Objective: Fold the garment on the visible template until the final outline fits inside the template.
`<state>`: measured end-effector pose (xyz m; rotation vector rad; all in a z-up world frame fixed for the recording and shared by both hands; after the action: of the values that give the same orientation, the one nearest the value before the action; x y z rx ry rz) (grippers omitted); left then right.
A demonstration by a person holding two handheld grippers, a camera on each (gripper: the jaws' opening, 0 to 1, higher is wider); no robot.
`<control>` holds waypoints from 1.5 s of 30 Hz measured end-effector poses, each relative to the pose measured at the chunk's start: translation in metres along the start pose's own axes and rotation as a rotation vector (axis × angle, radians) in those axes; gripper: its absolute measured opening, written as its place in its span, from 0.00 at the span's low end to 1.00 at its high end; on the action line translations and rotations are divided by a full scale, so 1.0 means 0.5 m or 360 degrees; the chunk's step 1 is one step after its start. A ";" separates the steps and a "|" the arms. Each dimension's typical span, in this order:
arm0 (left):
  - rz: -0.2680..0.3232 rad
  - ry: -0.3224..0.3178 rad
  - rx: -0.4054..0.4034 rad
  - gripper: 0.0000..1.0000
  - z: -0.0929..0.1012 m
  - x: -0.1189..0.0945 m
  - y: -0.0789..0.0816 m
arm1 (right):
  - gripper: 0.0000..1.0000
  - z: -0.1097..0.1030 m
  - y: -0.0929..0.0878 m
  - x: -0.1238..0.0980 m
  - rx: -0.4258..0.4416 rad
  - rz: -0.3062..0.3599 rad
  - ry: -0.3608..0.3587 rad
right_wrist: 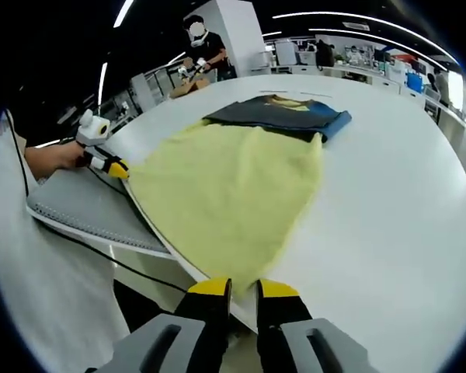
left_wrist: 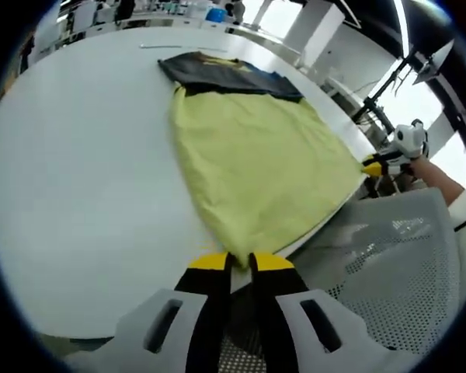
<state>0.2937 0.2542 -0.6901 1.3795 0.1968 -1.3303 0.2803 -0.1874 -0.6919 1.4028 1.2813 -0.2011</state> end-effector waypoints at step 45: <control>0.0393 0.0015 0.0048 0.00 0.014 -0.051 0.102 | 0.00 0.001 0.100 -0.049 0.0015 0.0317 -0.0093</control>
<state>0.3187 0.2458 -0.6392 1.3868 0.0117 -1.1254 0.3088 -0.1882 -0.6441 1.5114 1.0861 -0.1121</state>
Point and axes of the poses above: the point that each gripper's makers call its tool centre point, and the gripper's own axes: x roughly forward along the fingers, z roughly to its right, y roughly out of its top, the point moved 9 cm from there along -x, roughly backward along the fingers, and after that the axes turned 7 degrees about x, right-handed, at the moved point
